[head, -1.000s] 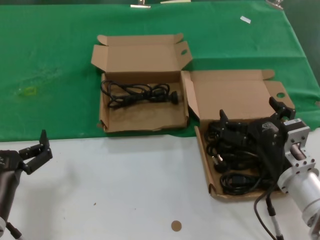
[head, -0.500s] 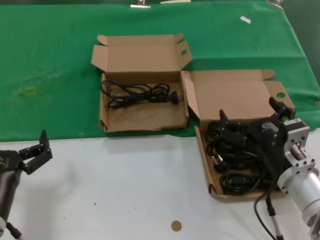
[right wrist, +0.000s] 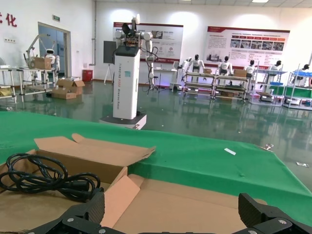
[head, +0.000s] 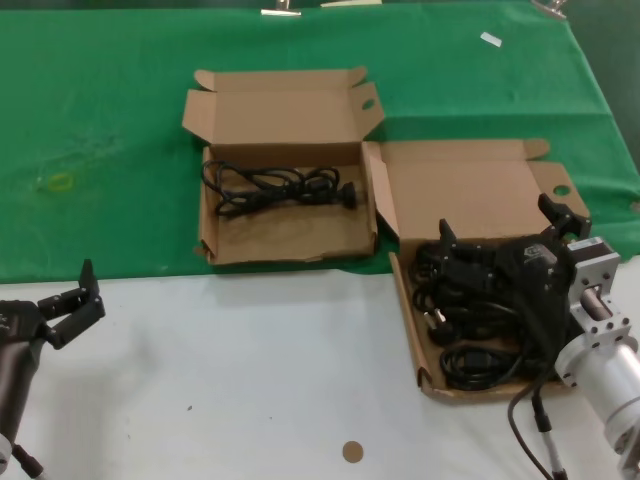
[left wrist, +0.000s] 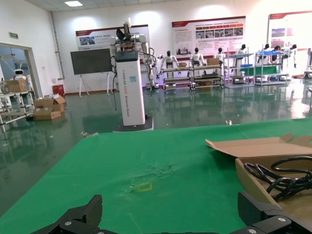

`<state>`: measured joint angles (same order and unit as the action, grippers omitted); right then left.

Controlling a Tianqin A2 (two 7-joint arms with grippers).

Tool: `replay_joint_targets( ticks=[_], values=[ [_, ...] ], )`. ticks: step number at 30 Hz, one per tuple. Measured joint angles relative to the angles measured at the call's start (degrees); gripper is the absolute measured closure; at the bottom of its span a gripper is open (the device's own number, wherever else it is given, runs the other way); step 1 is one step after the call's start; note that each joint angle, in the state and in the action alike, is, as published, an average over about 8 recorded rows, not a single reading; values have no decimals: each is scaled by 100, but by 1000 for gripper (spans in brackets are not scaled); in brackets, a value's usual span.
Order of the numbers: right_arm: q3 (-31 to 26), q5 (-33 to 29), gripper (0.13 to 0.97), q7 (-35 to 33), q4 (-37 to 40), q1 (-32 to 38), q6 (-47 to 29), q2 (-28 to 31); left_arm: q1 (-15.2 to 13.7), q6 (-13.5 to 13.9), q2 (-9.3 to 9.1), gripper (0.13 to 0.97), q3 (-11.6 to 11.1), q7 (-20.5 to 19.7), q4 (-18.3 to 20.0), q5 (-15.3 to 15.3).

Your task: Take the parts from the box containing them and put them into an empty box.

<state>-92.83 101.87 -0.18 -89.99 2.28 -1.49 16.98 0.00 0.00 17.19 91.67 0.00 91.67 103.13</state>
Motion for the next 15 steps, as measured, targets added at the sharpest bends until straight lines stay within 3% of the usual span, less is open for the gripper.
replay_joint_targets(
  ticks=[15],
  values=[
    [0, 0, 129, 0, 0, 0, 0, 0, 0, 0, 0, 132, 0, 0, 0, 0]
  ],
)
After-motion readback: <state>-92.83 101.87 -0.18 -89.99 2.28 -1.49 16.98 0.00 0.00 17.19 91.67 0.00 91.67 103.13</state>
